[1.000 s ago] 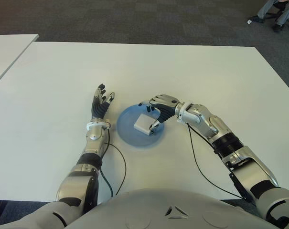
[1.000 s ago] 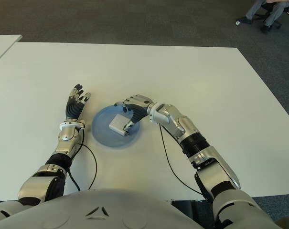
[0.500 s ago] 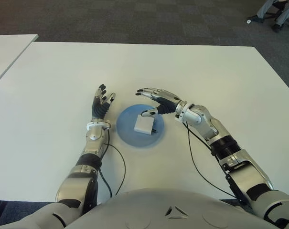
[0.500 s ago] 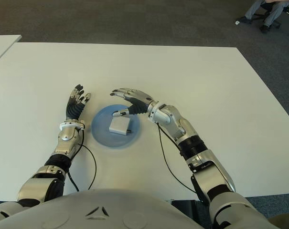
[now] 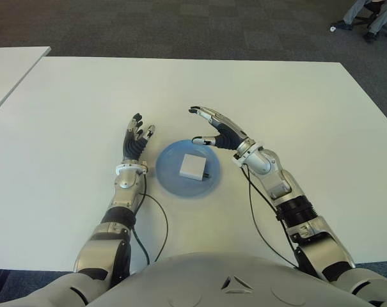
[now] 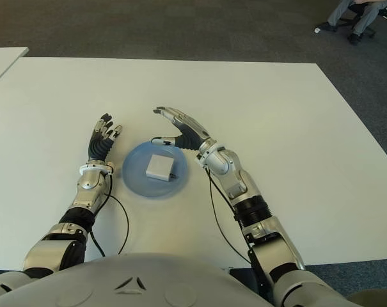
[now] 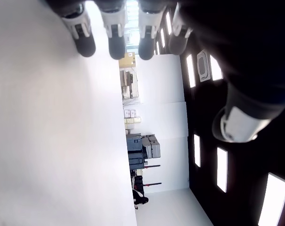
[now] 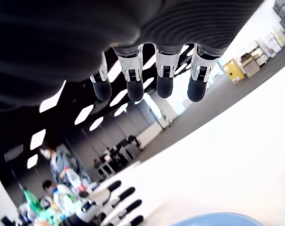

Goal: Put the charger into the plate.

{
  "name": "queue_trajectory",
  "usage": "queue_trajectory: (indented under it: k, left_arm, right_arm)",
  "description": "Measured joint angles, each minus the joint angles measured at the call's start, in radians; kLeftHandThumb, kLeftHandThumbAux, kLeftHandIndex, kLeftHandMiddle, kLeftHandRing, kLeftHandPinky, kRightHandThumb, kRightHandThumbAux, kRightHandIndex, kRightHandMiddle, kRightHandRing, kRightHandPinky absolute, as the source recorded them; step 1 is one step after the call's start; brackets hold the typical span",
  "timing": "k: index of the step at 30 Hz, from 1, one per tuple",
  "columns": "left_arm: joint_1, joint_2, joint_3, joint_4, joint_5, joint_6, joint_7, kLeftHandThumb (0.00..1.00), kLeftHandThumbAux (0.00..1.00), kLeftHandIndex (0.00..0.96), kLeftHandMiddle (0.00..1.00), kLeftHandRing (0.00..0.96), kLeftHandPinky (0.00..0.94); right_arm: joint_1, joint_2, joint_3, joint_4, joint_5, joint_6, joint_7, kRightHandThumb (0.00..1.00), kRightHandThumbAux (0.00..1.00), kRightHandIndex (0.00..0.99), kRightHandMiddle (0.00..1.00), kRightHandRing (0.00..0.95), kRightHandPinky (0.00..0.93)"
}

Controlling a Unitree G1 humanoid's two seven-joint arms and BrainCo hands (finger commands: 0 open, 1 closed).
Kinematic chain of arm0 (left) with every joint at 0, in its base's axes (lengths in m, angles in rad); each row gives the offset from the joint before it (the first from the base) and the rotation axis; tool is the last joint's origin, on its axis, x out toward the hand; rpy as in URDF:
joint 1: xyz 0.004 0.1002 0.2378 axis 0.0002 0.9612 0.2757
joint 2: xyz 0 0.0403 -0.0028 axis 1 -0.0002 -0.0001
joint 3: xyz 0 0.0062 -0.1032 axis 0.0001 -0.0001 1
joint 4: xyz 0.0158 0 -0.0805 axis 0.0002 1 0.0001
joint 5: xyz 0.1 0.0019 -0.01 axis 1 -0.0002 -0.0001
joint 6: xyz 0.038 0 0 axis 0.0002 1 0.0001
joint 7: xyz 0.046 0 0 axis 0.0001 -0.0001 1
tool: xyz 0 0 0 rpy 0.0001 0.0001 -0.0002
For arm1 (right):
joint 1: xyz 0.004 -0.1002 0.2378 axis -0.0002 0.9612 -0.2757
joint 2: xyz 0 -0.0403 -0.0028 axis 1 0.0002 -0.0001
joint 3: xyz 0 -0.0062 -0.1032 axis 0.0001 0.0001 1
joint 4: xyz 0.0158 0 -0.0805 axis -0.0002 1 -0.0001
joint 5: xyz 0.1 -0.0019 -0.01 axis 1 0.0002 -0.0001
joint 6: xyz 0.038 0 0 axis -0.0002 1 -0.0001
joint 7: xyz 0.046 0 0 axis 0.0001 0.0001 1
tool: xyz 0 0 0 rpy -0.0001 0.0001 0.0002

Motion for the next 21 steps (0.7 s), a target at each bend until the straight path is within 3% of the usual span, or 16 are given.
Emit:
queue_trajectory:
  k: [7, 14, 21]
  left_arm:
    - [0.003, 0.001, 0.001, 0.001, 0.000, -0.010, -0.002, 0.000, 0.576, 0.043, 0.105, 0.098, 0.107]
    - [0.005, 0.008, 0.001, 0.004, 0.000, -0.021, -0.009, 0.000, 0.576, 0.033, 0.098, 0.091, 0.089]
    - [0.004, 0.017, 0.001, 0.008, 0.000, -0.022, -0.022, 0.000, 0.565, 0.024, 0.088, 0.081, 0.079]
  right_arm:
    - [0.040, 0.090, -0.059, -0.026, 0.097, 0.016, -0.060, 0.098, 0.328, 0.000, 0.000, 0.000, 0.000]
    - [0.040, 0.132, -0.114, -0.044, 0.166, 0.048, -0.079, 0.043, 0.463, 0.000, 0.000, 0.000, 0.010]
    - [0.041, 0.208, -0.180, -0.062, 0.231, 0.097, -0.153, 0.015, 0.595, 0.000, 0.000, 0.000, 0.006]
